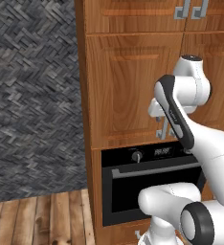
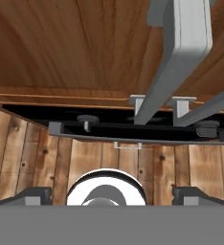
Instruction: Open the cabinet and setup a tea strainer by placing it in the bowl upright.
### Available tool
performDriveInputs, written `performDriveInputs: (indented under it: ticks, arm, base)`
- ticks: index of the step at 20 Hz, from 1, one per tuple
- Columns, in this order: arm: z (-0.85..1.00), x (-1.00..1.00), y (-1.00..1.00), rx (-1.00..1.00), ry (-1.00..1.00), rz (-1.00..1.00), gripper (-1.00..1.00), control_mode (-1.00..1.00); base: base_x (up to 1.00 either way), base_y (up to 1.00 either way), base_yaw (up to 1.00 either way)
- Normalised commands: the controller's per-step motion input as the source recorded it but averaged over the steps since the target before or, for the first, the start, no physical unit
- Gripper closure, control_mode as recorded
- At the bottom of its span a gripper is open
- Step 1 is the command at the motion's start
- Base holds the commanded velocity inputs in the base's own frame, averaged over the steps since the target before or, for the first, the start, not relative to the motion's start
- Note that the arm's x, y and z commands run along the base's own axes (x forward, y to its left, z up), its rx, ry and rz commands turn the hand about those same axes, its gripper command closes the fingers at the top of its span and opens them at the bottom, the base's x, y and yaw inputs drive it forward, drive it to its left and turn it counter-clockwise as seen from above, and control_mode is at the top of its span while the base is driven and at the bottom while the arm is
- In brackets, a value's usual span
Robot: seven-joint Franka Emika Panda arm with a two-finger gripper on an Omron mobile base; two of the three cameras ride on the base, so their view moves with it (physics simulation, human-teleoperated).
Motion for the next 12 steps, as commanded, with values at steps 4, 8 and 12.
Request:
performDriveInputs:
  ticks: [4, 8, 12]
  arm:
    - [0.00, 0.00, -0.24, 0.00, 0.00, 0.00, -1.00, -1.00]
    - [0.00, 0.00, -0.24, 0.00, 0.00, 0.00, -1.00, -1.00]
    - [0.00, -0.01, -0.14, 0.00, -0.01, 0.00, -1.00, -1.00]
  base:
    - [0.00, 0.00, 0.00]
    - [0.00, 0.00, 0.00]
    - [0.00, 0.00, 0.00]
